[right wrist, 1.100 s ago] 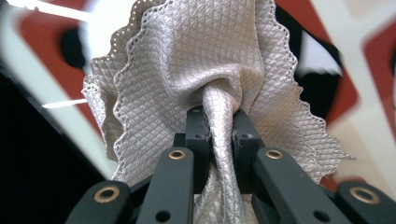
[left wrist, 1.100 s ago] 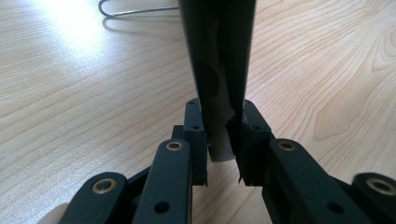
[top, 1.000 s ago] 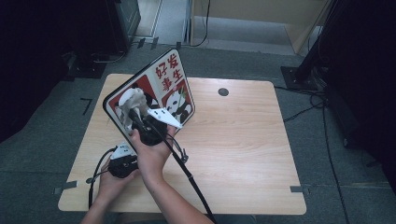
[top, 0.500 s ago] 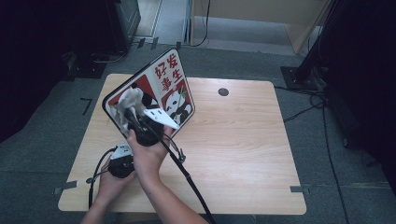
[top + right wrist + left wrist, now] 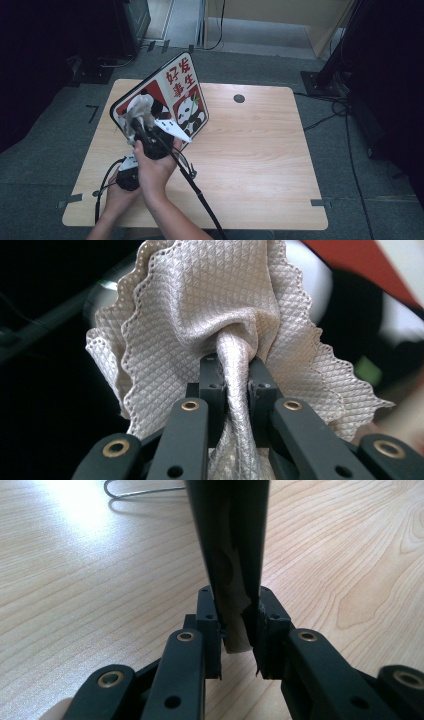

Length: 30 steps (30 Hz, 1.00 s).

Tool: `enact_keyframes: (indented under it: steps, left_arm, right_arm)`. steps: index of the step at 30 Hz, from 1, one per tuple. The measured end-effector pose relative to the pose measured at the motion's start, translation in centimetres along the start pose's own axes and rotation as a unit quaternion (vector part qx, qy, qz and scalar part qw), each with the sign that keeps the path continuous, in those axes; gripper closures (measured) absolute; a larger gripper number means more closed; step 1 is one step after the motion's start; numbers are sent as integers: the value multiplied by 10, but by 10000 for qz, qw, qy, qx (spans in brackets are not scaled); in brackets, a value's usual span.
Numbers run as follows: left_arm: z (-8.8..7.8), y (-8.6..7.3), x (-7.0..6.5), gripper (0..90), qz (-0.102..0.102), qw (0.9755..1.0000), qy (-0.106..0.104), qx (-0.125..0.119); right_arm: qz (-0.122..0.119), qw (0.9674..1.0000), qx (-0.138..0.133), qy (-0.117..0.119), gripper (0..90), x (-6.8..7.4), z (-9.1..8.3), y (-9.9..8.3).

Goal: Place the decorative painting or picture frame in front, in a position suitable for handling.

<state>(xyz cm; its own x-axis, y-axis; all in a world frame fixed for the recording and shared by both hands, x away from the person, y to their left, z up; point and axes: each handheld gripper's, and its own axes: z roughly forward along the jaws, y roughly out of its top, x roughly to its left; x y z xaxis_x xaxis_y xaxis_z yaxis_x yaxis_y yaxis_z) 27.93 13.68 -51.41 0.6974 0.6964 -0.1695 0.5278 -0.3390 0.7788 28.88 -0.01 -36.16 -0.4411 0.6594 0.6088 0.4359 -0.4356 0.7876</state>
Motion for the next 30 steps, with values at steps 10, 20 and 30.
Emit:
enact_keyframes:
  steps: [10, 20, 30]
  left_arm:
    - [0, 0, 0, 772, 0, 10000, 1, 3]
    - [1, 0, -2, 772, 48, 10000, 48, 8]
    - [0, 0, -1, 771, 31, 10000, 10, 4]
  right_arm:
    - [255, 9996, -70, 20, 821, -8, -1, -7]
    - [1077, 9926, -112, -553, 820, -54, -13, -49]
    - [812, 9959, -346, -218, 819, -32, -5, -27]
